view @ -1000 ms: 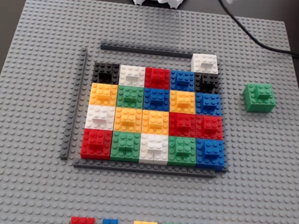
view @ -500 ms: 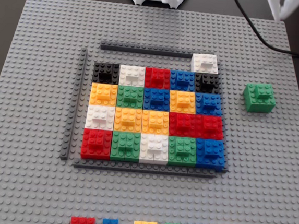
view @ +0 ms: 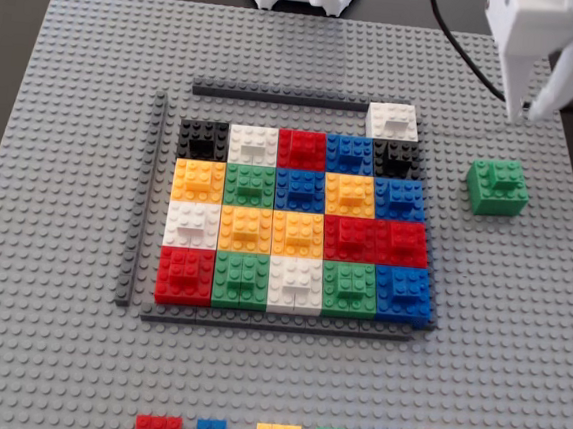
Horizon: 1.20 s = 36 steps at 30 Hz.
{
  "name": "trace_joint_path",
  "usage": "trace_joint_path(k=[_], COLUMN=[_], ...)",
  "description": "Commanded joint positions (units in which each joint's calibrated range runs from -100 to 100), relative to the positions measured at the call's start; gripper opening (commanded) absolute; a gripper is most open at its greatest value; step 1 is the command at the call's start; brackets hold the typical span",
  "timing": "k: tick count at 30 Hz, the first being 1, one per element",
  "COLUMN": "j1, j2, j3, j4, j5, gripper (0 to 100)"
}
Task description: Grab the cube and place it into the grid
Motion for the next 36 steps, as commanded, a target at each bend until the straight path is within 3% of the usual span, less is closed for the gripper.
trace_joint_path(k=[1,36], j1=[0.8,2.0], j2=[2.4,14.2], j3=[-6.4,-9.1], j4=[0.2,-2.6], j5=[0.3,0.5], gripper=[25,27])
